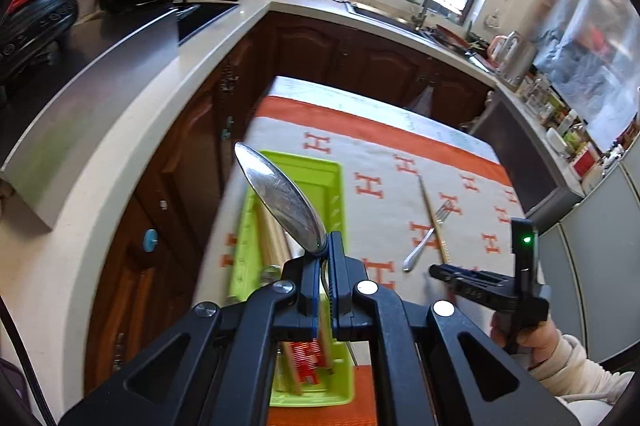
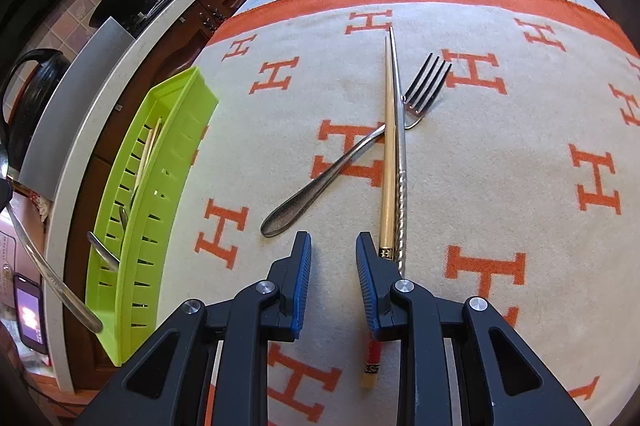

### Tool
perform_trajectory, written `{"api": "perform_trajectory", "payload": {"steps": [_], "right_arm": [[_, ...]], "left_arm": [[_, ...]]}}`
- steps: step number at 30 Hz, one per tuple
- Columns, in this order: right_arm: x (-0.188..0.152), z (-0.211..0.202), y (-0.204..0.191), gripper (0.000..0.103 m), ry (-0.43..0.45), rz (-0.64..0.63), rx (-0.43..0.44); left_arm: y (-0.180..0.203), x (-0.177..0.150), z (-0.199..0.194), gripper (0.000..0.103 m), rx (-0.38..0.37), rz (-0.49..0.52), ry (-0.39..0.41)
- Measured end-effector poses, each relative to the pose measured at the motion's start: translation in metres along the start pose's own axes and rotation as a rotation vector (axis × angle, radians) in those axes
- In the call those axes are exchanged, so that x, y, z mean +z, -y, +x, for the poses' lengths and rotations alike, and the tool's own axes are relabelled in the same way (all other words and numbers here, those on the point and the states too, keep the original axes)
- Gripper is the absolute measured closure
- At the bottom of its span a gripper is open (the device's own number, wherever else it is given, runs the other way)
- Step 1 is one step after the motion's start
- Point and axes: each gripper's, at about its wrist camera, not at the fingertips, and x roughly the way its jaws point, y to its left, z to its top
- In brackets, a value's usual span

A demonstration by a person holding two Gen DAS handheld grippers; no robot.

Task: Organize utensils
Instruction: 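Lower the large spoon into the tray with the left tool while the right tool grasps a wooden chopstick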

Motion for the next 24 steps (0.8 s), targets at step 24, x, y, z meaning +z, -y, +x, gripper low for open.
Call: {"api": "perform_trajectory", "payload": {"steps": [24], "right_arm": [[0.000,0.001,-0.007,0.080,0.005,-0.008,-0.054]], "left_arm": [[-0.005,-0.009,0.122,0.099,0.095,0.091,-0.199]]}}
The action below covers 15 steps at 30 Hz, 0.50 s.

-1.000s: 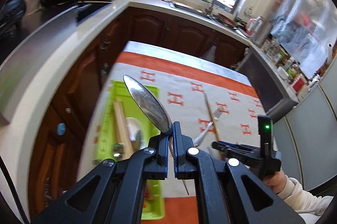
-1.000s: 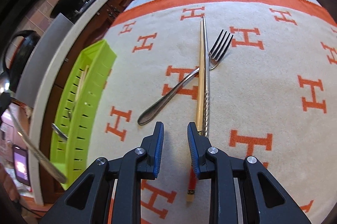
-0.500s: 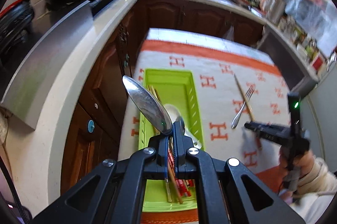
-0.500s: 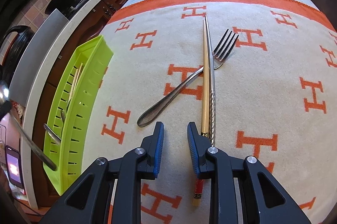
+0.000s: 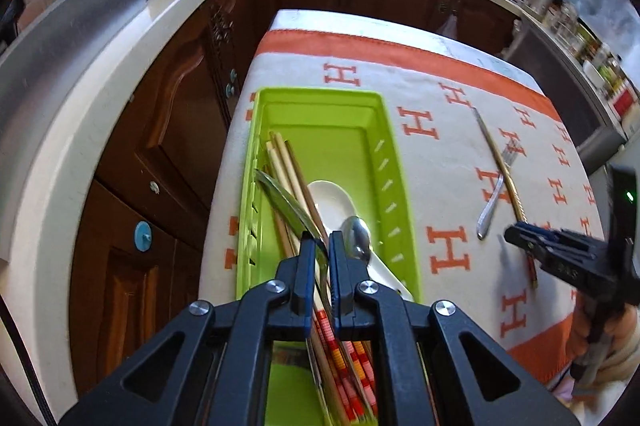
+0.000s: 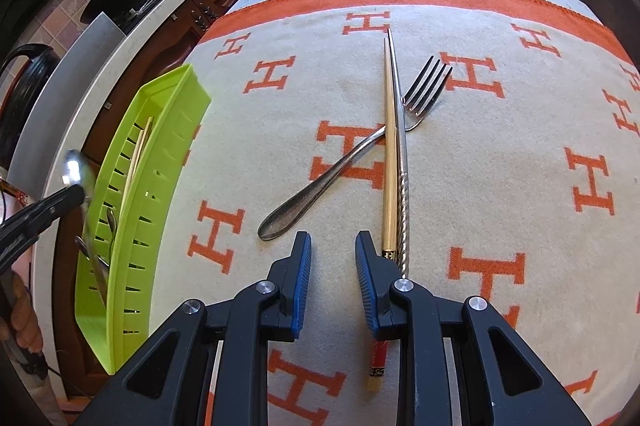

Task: Organize utensils
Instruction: 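Lower the large spoon into the tray with the left tool while the right tool grasps a wooden chopstick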

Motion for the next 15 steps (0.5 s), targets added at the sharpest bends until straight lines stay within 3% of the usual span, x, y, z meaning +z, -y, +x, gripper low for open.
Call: {"api": "perform_trajectory", "payload": {"steps": [5,8,10,12,15], "right_arm": [[0.000,0.000,-0.001,0.084,0.001,-0.006,-0.018],[0.000,0.001,-0.001,0.087,0.001,-0.010,-0.027],[0.000,0.001,-0.001,0.092,0.003,-0.017,-0.043],[0.000,0.001,0.000,0.100,0.008,-0.016,-0.057],[-0.001,0.000,0.005,0.103,0.021,0.013,-0.045]], "left_arm": [[-0.009,0.000,0.015,0.087,-0.039,-0.076,0.005],[-0.012,-0.002,0.014,0.072,-0.041,-0.096,0.012],[-0.012,-0.004,0.010,0.057,-0.048,-0.102,0.020],[-0.013,-0.006,0.003,0.051,-0.036,-0.104,0.034],[-0.014,-0.011,-0.010,0.047,-0.016,-0.107,0.059]]}}
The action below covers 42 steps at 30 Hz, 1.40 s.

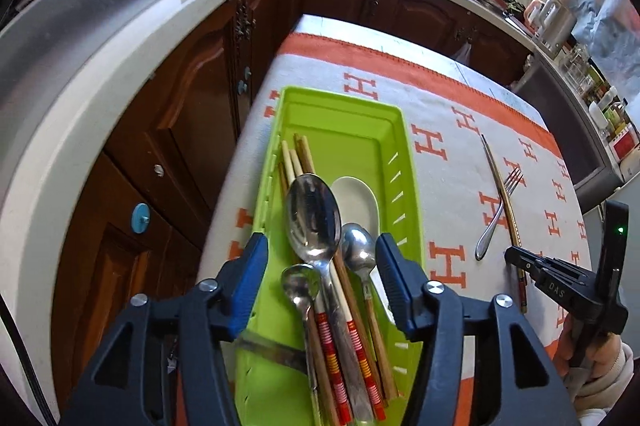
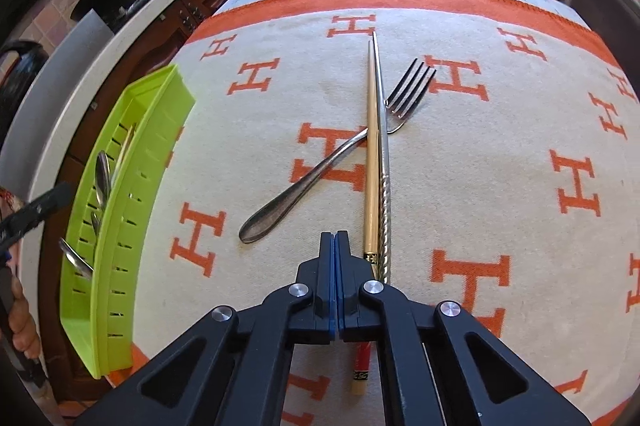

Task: Organize utensils
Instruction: 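Lower the large spoon into the tray with the left tool while the right tool grasps a wooden chopstick, then lift the wooden chopstick with the right tool, lower it into the tray, open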

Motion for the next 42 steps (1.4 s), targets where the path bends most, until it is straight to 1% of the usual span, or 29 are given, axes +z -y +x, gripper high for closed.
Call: {"api": "perform_trajectory", "payload": {"steps": [4,7,9,12,14,15,19,22,26,27,28,30,35,37,42], "right_arm": [[-0.002,-0.001,0.002,0.103,0.015,0.020,0.010],[-0.004,-0.007,0.004,0.103,0.022,0.059,0.053],[-0.005,-0.015,0.004,0.103,0.036,0.087,0.095],[-0.006,-0.029,0.000,0.103,0.062,0.100,0.110],[-0.005,-0.034,-0.001,0.103,0.073,0.101,0.097],[-0.005,-0.035,0.001,0.103,0.082,0.106,0.071],[-0.005,-0.031,0.011,0.102,0.052,0.129,0.031],[-0.007,-0.027,0.015,0.100,0.041,0.122,0.019],[-0.009,-0.022,0.015,0.099,0.032,0.103,-0.005],[-0.010,-0.022,0.014,0.098,0.036,0.090,-0.023],[-0.009,-0.022,0.014,0.097,0.038,0.080,-0.033],[-0.009,-0.021,0.013,0.091,0.038,0.071,-0.044],[-0.006,-0.012,0.013,0.090,0.015,0.062,-0.058],[-0.005,-0.009,0.013,0.090,0.021,0.056,-0.054],[0.007,0.000,0.006,0.090,0.034,-0.006,-0.088]], "left_arm": [[-0.003,-0.006,-0.015,0.039,0.035,-0.006,0.034],[-0.005,-0.010,-0.025,0.038,0.057,-0.008,0.058],[-0.007,-0.012,-0.030,0.033,0.071,-0.011,0.067],[-0.012,-0.014,-0.036,0.032,0.079,-0.020,0.083],[-0.016,-0.016,-0.039,0.032,0.077,-0.029,0.086],[-0.018,-0.017,-0.039,0.031,0.073,-0.034,0.084],[-0.022,-0.022,-0.039,0.031,0.081,-0.040,0.074],[-0.026,-0.024,-0.037,0.031,0.078,-0.061,0.065],[-0.031,-0.026,-0.034,0.031,0.070,-0.081,0.050],[-0.031,-0.026,-0.034,0.031,0.069,-0.083,0.050],[-0.031,-0.026,-0.034,0.031,0.068,-0.082,0.050],[-0.032,-0.026,-0.034,0.031,0.071,-0.081,0.049],[-0.033,-0.027,-0.032,0.031,0.067,-0.085,0.044],[-0.034,-0.028,-0.030,0.031,0.068,-0.087,0.041],[-0.033,-0.028,-0.024,0.031,0.068,-0.093,0.031]]}}
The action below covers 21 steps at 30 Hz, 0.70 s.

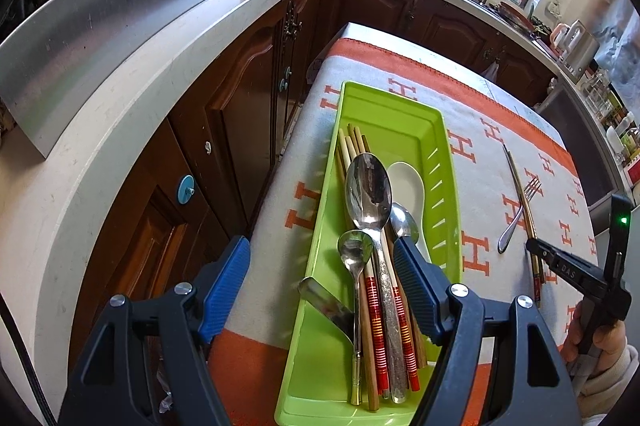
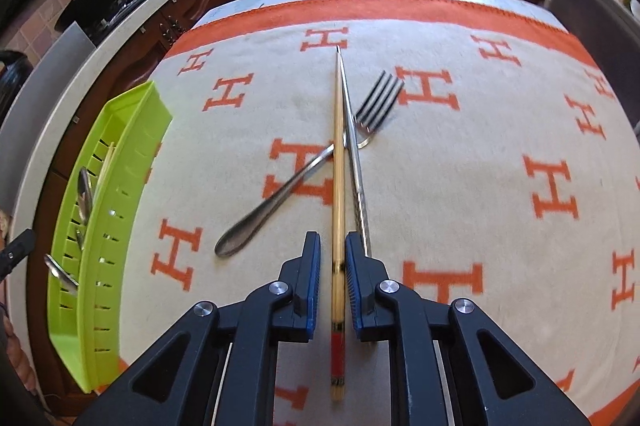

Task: Organize utensils
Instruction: 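Lift the wooden chopstick with the right tool, lower it into the tray, open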

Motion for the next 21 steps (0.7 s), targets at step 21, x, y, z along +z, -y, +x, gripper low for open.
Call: {"api": "perform_trajectory", "payload": {"steps": [21], "right_arm": [[0.005,-0.032,-0.014,0.097,-0.014,0.135,0.148]], "left_arm": [[-0.007,-0.002,-0.011,0.028,-0.005,-0.007,0.036]]}}
